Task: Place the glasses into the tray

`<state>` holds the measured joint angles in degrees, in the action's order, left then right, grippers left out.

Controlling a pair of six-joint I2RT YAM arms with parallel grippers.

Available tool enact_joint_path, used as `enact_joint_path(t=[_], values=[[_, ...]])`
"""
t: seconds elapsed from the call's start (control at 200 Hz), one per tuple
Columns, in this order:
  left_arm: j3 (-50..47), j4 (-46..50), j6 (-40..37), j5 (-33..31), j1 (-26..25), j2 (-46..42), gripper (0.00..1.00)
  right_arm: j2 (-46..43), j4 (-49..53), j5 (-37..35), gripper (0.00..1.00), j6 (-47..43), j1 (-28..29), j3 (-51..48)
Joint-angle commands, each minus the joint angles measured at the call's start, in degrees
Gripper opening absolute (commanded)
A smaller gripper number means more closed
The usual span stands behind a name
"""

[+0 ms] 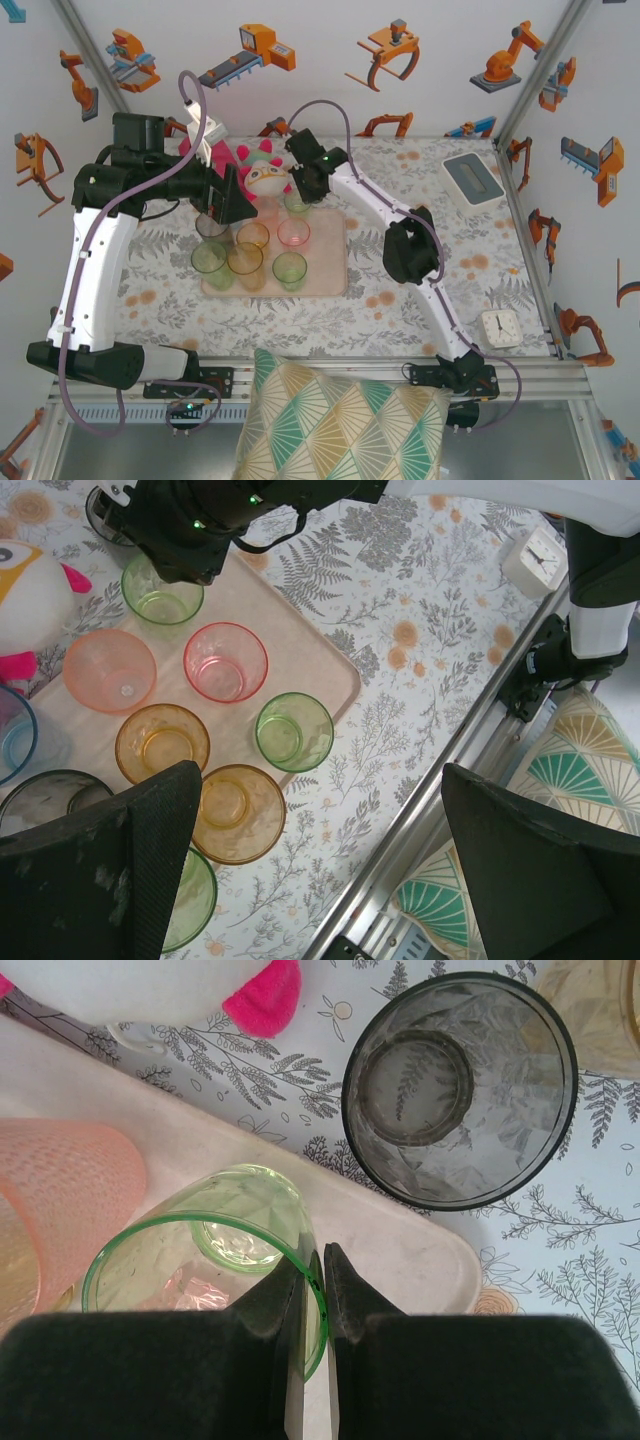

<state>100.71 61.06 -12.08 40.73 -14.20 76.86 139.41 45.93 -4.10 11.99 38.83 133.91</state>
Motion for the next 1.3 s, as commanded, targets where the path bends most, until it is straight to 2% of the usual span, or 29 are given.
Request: enact_joint_path(t=[0.0,1.291], values=[[-0.69,-0.69,0.64,1.90,0.45,-0.52,0.97,1.38,-0.27,0.14,0.12,0.75,0.42,2.05],[-1.04,-1.09,0.97,2.25,0.55,-0.97,0.97,3.06,1.44,0.58,0.15,0.49,0.37,1.88]])
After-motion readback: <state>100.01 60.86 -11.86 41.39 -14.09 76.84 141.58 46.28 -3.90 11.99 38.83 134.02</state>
